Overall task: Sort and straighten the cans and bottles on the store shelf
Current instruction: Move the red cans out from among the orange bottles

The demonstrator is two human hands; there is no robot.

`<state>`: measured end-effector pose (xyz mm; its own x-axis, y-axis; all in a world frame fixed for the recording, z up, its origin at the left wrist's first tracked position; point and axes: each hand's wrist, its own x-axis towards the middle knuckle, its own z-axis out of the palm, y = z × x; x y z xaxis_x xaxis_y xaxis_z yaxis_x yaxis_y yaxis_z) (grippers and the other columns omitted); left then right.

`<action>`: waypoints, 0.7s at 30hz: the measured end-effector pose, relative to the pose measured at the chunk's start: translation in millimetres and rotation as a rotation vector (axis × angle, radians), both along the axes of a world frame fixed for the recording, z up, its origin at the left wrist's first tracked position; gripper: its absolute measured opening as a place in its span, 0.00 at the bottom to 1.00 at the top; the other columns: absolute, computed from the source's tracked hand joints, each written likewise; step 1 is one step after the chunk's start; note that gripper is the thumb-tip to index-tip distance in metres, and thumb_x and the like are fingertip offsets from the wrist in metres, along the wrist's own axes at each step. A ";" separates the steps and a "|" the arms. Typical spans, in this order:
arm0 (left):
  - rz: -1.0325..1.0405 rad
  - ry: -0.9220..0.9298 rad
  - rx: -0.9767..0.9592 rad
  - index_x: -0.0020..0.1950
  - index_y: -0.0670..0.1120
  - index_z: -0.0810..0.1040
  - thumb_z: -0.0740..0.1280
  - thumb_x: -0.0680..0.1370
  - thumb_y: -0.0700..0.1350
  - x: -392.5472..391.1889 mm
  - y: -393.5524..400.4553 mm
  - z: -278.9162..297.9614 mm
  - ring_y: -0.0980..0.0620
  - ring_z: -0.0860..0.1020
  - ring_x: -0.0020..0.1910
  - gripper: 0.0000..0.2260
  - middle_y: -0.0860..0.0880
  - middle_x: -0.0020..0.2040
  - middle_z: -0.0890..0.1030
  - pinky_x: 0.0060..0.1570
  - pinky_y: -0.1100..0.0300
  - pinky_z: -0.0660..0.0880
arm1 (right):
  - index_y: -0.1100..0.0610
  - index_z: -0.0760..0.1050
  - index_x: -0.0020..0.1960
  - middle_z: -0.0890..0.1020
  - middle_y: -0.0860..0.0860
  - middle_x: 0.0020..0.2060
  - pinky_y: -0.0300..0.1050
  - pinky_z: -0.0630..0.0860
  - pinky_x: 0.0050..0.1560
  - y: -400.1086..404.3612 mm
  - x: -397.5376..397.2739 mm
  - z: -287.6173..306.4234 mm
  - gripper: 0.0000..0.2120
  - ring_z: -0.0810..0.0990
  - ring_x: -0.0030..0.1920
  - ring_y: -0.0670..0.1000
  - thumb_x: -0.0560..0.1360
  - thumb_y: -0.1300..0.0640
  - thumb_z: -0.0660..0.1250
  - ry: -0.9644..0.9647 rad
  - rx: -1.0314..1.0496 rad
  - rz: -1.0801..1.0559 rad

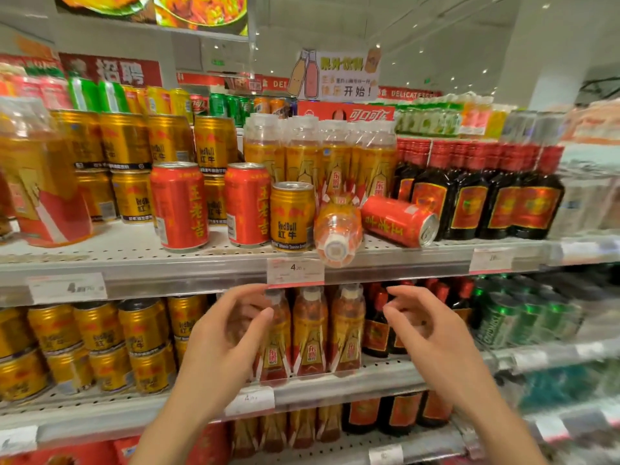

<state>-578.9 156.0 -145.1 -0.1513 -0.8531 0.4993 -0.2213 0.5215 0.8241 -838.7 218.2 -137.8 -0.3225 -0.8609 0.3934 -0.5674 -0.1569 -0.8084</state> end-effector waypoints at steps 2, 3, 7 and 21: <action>0.018 -0.077 -0.090 0.59 0.57 0.79 0.70 0.78 0.45 -0.4 -4.4 16.5 0.61 0.80 0.52 0.11 0.60 0.49 0.83 0.48 0.74 0.73 | 0.47 0.78 0.62 0.83 0.40 0.47 0.29 0.76 0.47 -6.5 -2.6 19.2 0.14 0.80 0.50 0.38 0.78 0.55 0.71 0.130 -0.099 0.004; 0.039 -0.123 -0.145 0.60 0.57 0.79 0.70 0.78 0.46 0.1 -8.0 25.2 0.62 0.80 0.53 0.12 0.60 0.50 0.83 0.49 0.75 0.73 | 0.47 0.77 0.63 0.82 0.39 0.49 0.28 0.75 0.48 -10.0 -4.6 29.8 0.15 0.80 0.52 0.37 0.77 0.56 0.72 0.209 -0.147 0.019; 0.143 -0.346 -0.440 0.64 0.52 0.77 0.68 0.79 0.51 1.1 -28.4 61.1 0.59 0.77 0.58 0.14 0.58 0.56 0.79 0.57 0.67 0.73 | 0.47 0.73 0.69 0.78 0.41 0.60 0.35 0.73 0.64 -27.7 -14.6 73.3 0.25 0.75 0.62 0.40 0.74 0.52 0.75 0.575 -0.262 0.135; 0.282 -0.735 -0.693 0.73 0.52 0.71 0.73 0.76 0.54 -22.7 -86.3 96.4 0.51 0.66 0.74 0.27 0.54 0.68 0.75 0.75 0.49 0.61 | 0.49 0.65 0.75 0.71 0.45 0.70 0.50 0.69 0.72 -105.4 -30.5 104.6 0.33 0.70 0.70 0.46 0.74 0.49 0.74 0.862 -0.302 0.482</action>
<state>-601.6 69.7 -48.7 -0.4560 -0.4673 0.7574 -0.7331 0.6797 -0.0220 -869.2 112.7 -33.1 0.5247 -0.6511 0.5485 -0.7585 -0.6500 -0.0459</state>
